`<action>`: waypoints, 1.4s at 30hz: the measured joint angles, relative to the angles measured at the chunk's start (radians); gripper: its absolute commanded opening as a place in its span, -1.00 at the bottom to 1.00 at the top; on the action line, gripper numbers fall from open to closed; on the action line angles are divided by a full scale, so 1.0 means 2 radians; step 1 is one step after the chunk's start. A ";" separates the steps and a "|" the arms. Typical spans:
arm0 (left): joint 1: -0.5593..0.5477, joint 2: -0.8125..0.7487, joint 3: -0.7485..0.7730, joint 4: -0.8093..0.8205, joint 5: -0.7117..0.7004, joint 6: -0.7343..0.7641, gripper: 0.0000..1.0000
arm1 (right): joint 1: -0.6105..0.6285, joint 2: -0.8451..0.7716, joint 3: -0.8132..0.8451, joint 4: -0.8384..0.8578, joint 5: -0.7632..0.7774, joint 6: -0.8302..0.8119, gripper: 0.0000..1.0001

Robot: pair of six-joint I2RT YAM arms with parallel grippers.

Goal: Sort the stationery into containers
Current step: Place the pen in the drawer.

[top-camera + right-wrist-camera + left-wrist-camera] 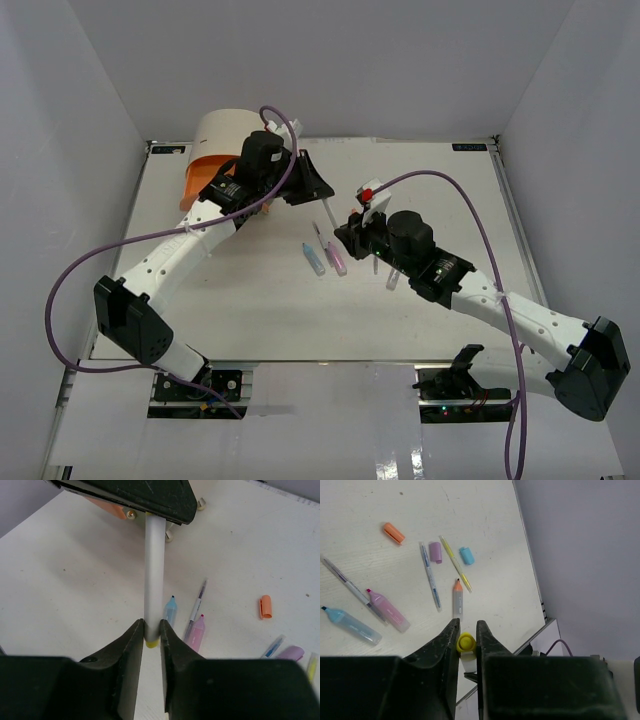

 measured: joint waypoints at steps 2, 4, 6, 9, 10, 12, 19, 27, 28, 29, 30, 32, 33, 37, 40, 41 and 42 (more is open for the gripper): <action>0.000 0.000 0.000 0.001 -0.001 0.000 -0.65 | 0.000 0.000 0.000 0.001 0.000 0.000 -0.26; 0.000 0.000 0.000 0.003 -0.003 0.000 -0.70 | 0.000 0.000 0.000 0.003 0.000 0.002 0.12; 0.000 -0.001 0.000 0.006 -0.010 0.000 -0.72 | 0.000 -0.001 -0.001 0.004 0.000 0.001 0.48; 0.002 -0.004 0.000 0.010 -0.027 0.000 -0.69 | 0.000 -0.011 -0.008 0.004 0.006 0.000 0.89; 0.004 -0.006 0.000 0.011 -0.032 0.000 -0.68 | 0.000 -0.016 -0.011 0.003 0.010 -0.001 0.96; 0.017 -0.014 -0.002 0.012 -0.039 0.000 -0.68 | 0.000 -0.025 -0.018 0.002 0.018 -0.001 0.80; 0.153 -0.079 -0.051 0.046 -0.060 -0.014 -0.66 | 0.000 -0.069 -0.047 -0.008 0.043 0.000 0.80; 0.258 -0.122 -0.107 0.098 -0.067 -0.046 -0.65 | 0.000 -0.100 -0.078 -0.029 0.061 0.000 0.80; 0.265 -0.121 -0.113 0.104 -0.067 -0.048 -0.65 | 0.000 -0.102 -0.081 -0.030 0.062 0.001 0.80; 0.270 -0.119 -0.117 0.106 -0.067 -0.050 -0.63 | 0.000 -0.104 -0.084 -0.034 0.064 0.002 0.80; 0.275 -0.117 -0.121 0.111 -0.067 -0.052 -0.58 | 0.000 -0.106 -0.087 -0.036 0.066 0.002 0.80; 0.283 -0.109 -0.124 0.118 -0.067 -0.055 -0.50 | 0.000 -0.110 -0.093 -0.041 0.067 0.003 0.80; 0.286 -0.105 -0.126 0.123 -0.067 -0.057 -0.46 | 0.000 -0.111 -0.095 -0.043 0.068 0.004 0.80; 0.290 -0.091 -0.139 0.149 -0.067 -0.064 -0.15 | 0.000 -0.114 -0.099 -0.054 0.068 0.005 0.80; 0.299 -0.077 -0.141 0.159 -0.064 -0.067 0.05 | 0.000 -0.114 -0.099 -0.054 0.069 0.006 0.80; 0.302 -0.073 -0.141 0.160 -0.063 -0.068 0.09 | 0.000 -0.114 -0.100 -0.054 0.070 0.006 0.80; 0.305 -0.070 -0.141 0.160 -0.064 -0.068 0.13 | 0.000 -0.114 -0.101 -0.054 0.070 0.006 0.80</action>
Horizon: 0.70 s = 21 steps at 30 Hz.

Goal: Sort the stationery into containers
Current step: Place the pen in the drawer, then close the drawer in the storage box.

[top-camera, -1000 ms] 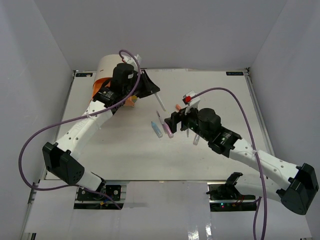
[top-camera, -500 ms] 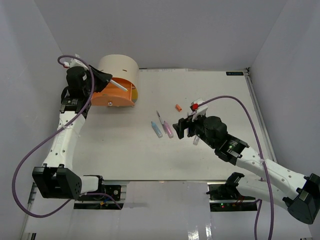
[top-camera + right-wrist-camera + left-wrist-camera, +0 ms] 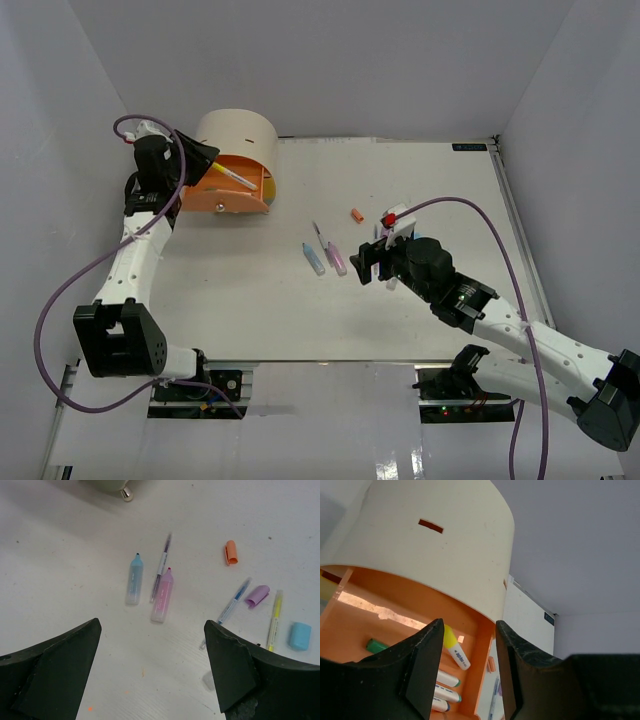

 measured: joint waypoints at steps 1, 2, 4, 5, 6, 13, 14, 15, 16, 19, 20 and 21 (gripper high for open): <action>0.002 0.002 0.000 0.000 0.000 0.000 0.17 | 0.000 0.000 -0.002 0.000 0.000 0.000 0.80; 0.004 0.004 0.000 0.000 0.000 0.000 0.26 | 0.000 0.000 -0.004 0.000 0.000 0.000 0.80; 0.009 0.005 0.000 -0.001 -0.002 0.003 0.36 | 0.000 0.000 -0.008 -0.002 0.000 0.000 0.80; 0.011 0.005 0.000 -0.001 -0.004 0.004 0.45 | 0.000 0.000 -0.008 -0.004 0.000 0.000 0.80; 0.014 0.004 0.000 -0.001 -0.006 0.006 0.50 | 0.000 0.000 -0.009 -0.004 0.000 0.000 0.80; 0.025 0.001 0.010 -0.039 -0.024 0.049 0.74 | 0.000 0.000 -0.010 -0.004 0.000 0.000 0.80; 0.026 -0.002 0.013 -0.049 -0.026 0.060 0.75 | 0.000 0.000 -0.011 -0.005 0.000 0.000 0.80; 0.027 -0.007 0.017 -0.059 -0.027 0.073 0.75 | 0.000 0.000 -0.011 -0.005 0.000 0.000 0.80; 0.027 -0.016 0.018 -0.071 -0.028 0.085 0.74 | 0.000 0.000 -0.011 -0.006 0.000 0.000 0.80; 0.027 -0.056 0.014 -0.107 -0.028 0.120 0.74 | 0.000 0.000 -0.011 -0.007 0.000 0.000 0.80; 0.027 -0.073 0.008 -0.115 -0.028 0.128 0.73 | 0.000 0.000 -0.012 -0.007 0.000 0.000 0.80; 0.026 -0.093 0.002 -0.126 -0.027 0.137 0.72 | 0.000 0.000 -0.013 -0.007 0.000 0.000 0.80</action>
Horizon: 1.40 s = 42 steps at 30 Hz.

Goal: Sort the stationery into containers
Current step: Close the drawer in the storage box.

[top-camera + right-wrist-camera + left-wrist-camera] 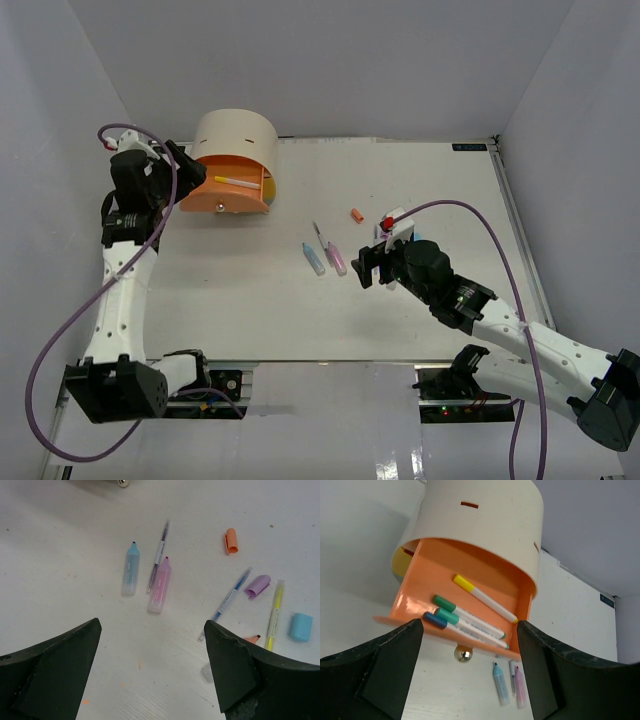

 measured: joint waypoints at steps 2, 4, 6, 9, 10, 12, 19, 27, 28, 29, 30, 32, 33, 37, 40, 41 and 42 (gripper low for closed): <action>0.000 -0.044 -0.019 -0.019 0.001 0.018 0.70 | 0.000 0.000 -0.002 -0.001 0.000 0.000 0.80; 0.000 -0.079 -0.036 -0.036 0.004 0.035 0.66 | 0.000 0.001 -0.002 -0.002 0.000 -0.001 0.80; -0.001 -0.105 -0.056 -0.045 0.009 0.048 0.65 | 0.000 0.001 -0.002 -0.002 0.000 -0.001 0.80; -0.008 -0.117 -0.084 -0.050 0.020 0.064 0.66 | 0.000 0.002 -0.002 -0.002 0.000 -0.001 0.80; -0.012 -0.113 -0.093 -0.050 0.026 0.068 0.65 | 0.000 0.003 -0.002 -0.002 0.000 -0.001 0.80; -0.019 -0.099 -0.107 -0.047 0.033 0.073 0.65 | 0.000 0.004 -0.002 -0.003 -0.001 -0.001 0.80; -0.060 -0.034 -0.119 -0.032 0.033 0.077 0.53 | 0.000 0.004 -0.002 -0.003 0.000 -0.001 0.80; -0.098 0.011 -0.113 0.004 -0.001 0.076 0.34 | 0.000 0.000 -0.003 -0.003 -0.001 -0.001 0.80; -0.098 0.015 -0.111 0.006 -0.006 0.076 0.33 | 0.000 -0.002 -0.005 -0.003 0.000 -0.001 0.80; -0.098 0.018 -0.109 0.007 -0.011 0.076 0.32 | 0.000 -0.006 -0.007 -0.003 0.000 -0.001 0.80; -0.098 0.019 -0.108 0.006 -0.017 0.077 0.31 | 0.000 -0.009 -0.010 -0.003 0.000 -0.001 0.80; -0.098 0.019 -0.106 0.006 -0.028 0.077 0.26 | 0.000 -0.014 -0.016 -0.003 0.000 -0.001 0.80; -0.098 0.019 -0.104 0.006 -0.032 0.077 0.24 | 0.000 -0.014 -0.018 -0.004 0.000 -0.001 0.80; -0.098 0.019 -0.102 0.010 -0.042 0.079 0.09 | 0.000 -0.014 -0.021 -0.004 -0.001 0.000 0.80; -0.099 0.019 -0.101 0.010 -0.043 0.080 -0.05 | 0.000 -0.014 -0.021 -0.004 -0.001 0.000 0.80; -0.099 0.019 -0.100 0.010 -0.043 0.082 -0.11 | 0.000 -0.014 -0.021 -0.004 -0.001 0.000 0.80; -0.099 0.019 -0.098 0.010 -0.043 0.082 -0.14 | 0.000 -0.014 -0.021 -0.004 -0.001 0.000 0.80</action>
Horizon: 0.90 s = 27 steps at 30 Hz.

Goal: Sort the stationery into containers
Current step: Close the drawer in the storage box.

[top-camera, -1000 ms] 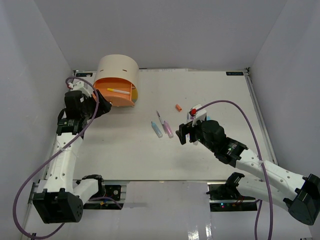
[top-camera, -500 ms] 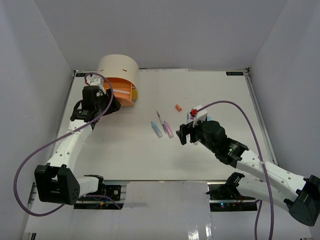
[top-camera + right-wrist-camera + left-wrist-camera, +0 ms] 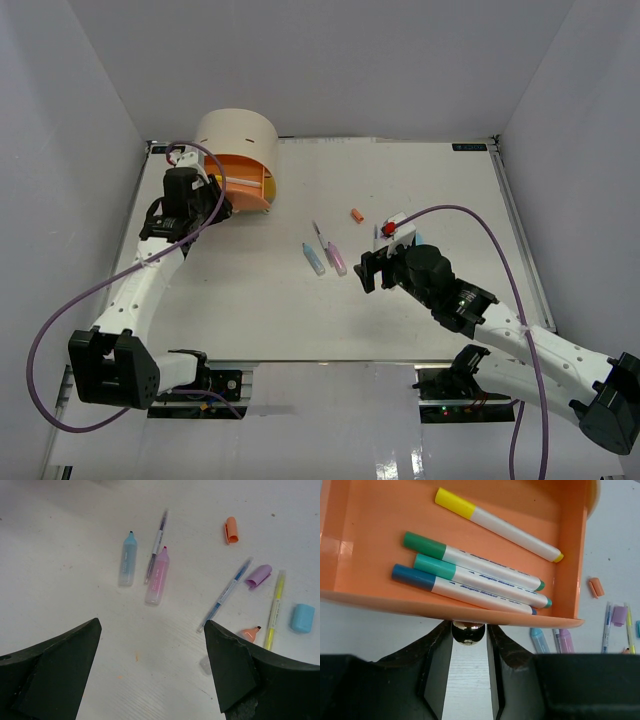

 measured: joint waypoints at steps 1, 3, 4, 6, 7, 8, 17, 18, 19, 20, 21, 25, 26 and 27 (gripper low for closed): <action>0.000 0.000 0.002 0.000 0.000 0.001 -0.17 | 0.000 0.000 0.000 0.000 0.000 0.000 0.80; 0.000 0.001 0.005 0.001 -0.001 0.002 -0.24 | 0.000 0.000 0.000 0.000 0.000 0.000 0.80; 0.000 0.003 0.008 0.002 -0.002 0.002 -0.24 | 0.000 0.000 0.000 0.000 0.000 0.000 0.80; 0.000 0.007 0.013 0.005 -0.003 0.003 -0.28 | 0.000 0.000 0.000 0.000 0.000 0.000 0.80; 0.000 0.010 0.015 0.006 -0.003 0.003 -0.29 | 0.000 0.000 0.000 0.000 0.000 0.000 0.80; 0.000 0.013 0.018 0.006 -0.004 0.004 -0.30 | 0.000 0.000 0.000 0.000 0.000 0.000 0.80; 0.000 0.050 0.043 0.023 -0.007 0.005 -0.31 | 0.000 0.000 -0.002 0.000 0.000 0.000 0.80; 0.000 0.055 0.047 0.026 -0.007 0.005 -0.31 | 0.000 0.000 -0.002 0.000 0.000 0.000 0.80; 0.000 0.060 0.050 0.029 -0.007 0.005 -0.30 | 0.000 0.000 -0.003 0.000 0.000 0.000 0.80; 0.000 0.065 0.053 0.032 -0.007 0.005 -0.29 | 0.000 0.001 -0.003 0.000 0.000 0.000 0.80; 0.000 0.069 0.055 0.035 -0.007 0.005 -0.29 | 0.000 0.001 -0.003 0.000 0.000 0.000 0.80; 0.000 0.083 0.063 0.048 -0.007 0.005 -0.25 | 0.000 0.001 -0.003 0.000 0.000 0.000 0.80; 0.000 0.088 0.066 0.051 -0.007 0.004 -0.23 | 0.000 0.001 -0.003 0.000 0.000 0.000 0.80; 0.000 0.093 0.069 0.054 -0.007 0.005 -0.22 | 0.000 0.001 -0.004 0.000 0.000 0.000 0.80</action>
